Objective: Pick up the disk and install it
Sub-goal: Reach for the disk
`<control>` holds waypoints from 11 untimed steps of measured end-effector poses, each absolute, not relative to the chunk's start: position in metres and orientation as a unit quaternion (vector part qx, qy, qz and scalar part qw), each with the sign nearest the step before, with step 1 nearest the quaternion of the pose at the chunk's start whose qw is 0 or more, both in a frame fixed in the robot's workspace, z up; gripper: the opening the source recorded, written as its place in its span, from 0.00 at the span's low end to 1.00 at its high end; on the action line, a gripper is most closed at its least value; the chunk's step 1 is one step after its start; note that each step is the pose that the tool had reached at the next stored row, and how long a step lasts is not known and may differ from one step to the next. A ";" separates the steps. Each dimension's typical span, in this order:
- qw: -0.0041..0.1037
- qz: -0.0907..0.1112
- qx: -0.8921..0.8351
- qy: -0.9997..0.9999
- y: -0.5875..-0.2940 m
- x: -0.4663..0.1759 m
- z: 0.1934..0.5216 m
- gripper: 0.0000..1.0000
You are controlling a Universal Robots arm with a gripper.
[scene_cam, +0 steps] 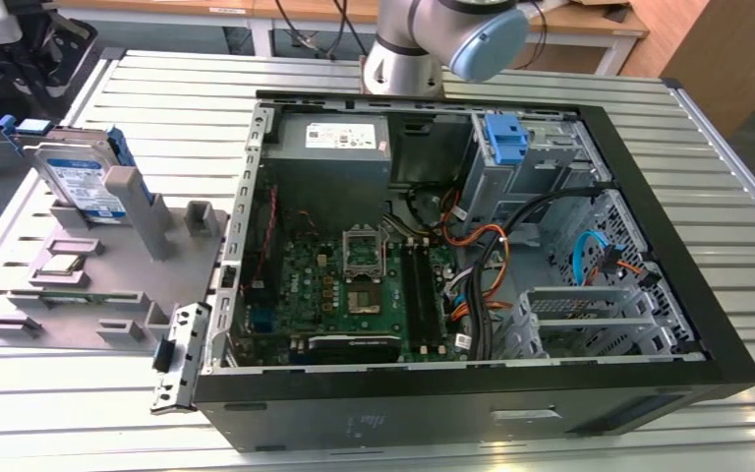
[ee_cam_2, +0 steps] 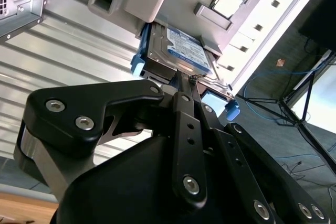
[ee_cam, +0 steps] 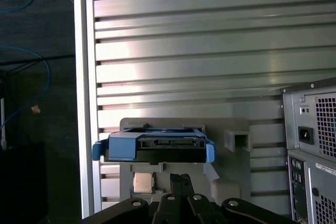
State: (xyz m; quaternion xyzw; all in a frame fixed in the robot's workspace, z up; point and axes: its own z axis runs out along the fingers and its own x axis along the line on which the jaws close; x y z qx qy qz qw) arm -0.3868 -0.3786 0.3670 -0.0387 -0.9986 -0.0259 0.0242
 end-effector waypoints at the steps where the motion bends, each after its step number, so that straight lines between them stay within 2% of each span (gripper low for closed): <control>1: 0.024 -0.026 -0.039 -0.999 -0.378 -0.388 0.367 0.11; 11: 0.024 -0.026 -0.039 -0.999 -0.374 -0.400 0.364 0.11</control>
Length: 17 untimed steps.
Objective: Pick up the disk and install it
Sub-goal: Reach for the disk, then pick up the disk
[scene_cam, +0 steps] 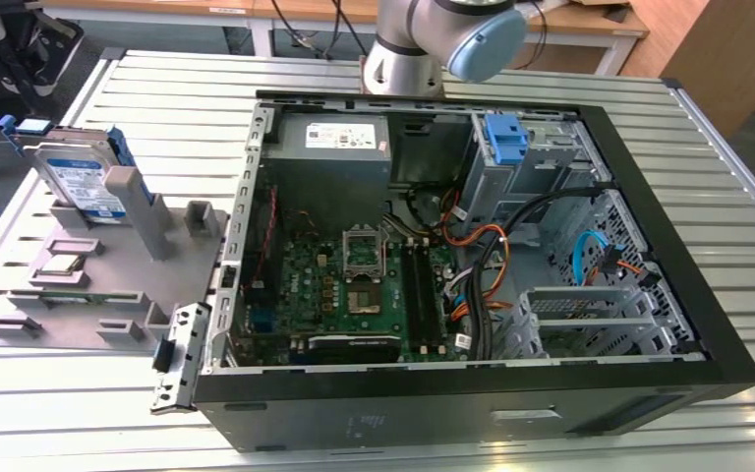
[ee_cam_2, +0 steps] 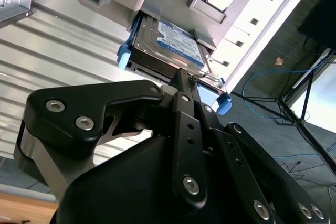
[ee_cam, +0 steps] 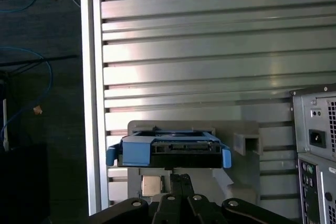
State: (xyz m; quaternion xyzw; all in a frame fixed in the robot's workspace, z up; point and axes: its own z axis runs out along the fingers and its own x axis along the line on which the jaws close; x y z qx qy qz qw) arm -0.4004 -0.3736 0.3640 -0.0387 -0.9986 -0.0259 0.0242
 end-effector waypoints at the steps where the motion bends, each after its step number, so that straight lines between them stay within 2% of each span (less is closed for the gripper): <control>1: 0.024 -0.026 -0.039 -0.999 -0.373 -0.401 0.363 0.11; 17: 0.024 -0.026 -0.039 -0.999 -0.367 -0.406 0.359 0.11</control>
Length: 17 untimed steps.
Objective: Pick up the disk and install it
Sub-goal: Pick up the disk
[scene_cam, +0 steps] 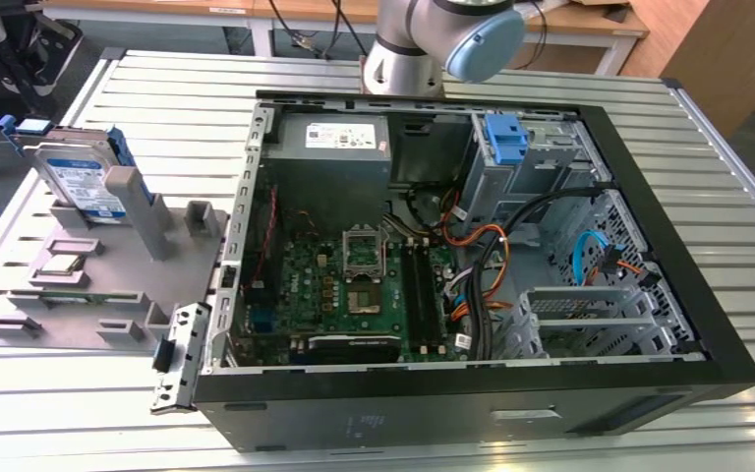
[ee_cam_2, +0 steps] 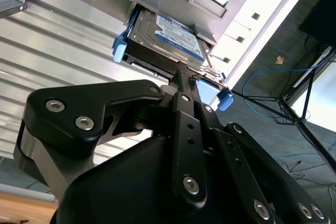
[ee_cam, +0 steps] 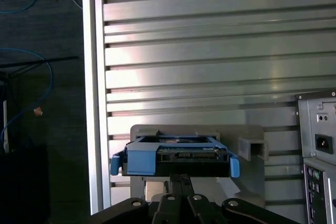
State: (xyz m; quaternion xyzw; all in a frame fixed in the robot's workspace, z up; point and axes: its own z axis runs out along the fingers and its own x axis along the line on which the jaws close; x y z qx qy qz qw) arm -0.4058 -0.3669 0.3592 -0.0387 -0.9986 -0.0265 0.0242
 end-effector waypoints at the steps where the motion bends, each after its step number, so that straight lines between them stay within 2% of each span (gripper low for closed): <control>1: 0.024 -0.026 -0.039 -0.999 -0.367 -0.406 0.359 0.11; 17: 0.025 -0.026 -0.013 -0.999 -0.367 -0.406 0.359 0.11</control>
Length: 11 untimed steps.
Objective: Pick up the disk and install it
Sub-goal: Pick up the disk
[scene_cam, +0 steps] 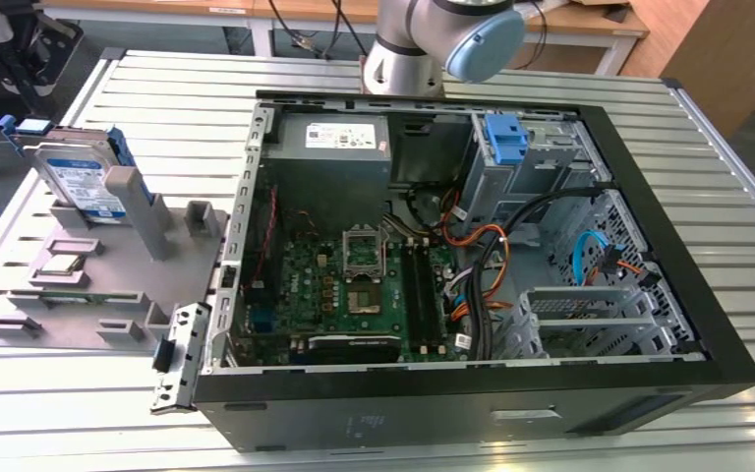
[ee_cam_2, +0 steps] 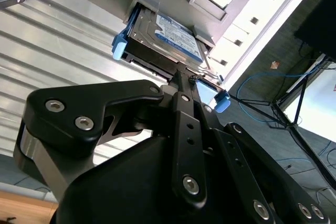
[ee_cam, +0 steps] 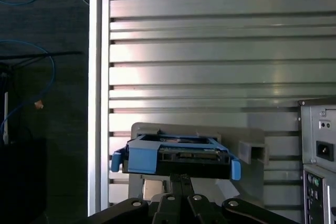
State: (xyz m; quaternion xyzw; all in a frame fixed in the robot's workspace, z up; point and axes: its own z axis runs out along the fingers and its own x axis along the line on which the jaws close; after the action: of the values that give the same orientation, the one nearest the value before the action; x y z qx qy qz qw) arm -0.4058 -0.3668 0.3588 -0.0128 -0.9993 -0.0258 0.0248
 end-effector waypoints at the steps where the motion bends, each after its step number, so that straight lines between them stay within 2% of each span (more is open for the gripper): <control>1: 0.025 -0.026 -0.010 -0.999 -0.367 -0.406 0.359 0.11; 11: 0.025 -0.026 -0.006 -0.999 -0.367 -0.406 0.359 0.11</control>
State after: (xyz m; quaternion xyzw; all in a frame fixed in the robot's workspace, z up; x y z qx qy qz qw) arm -0.4058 -0.3667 0.3587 -0.0059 -0.9993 -0.0257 0.0250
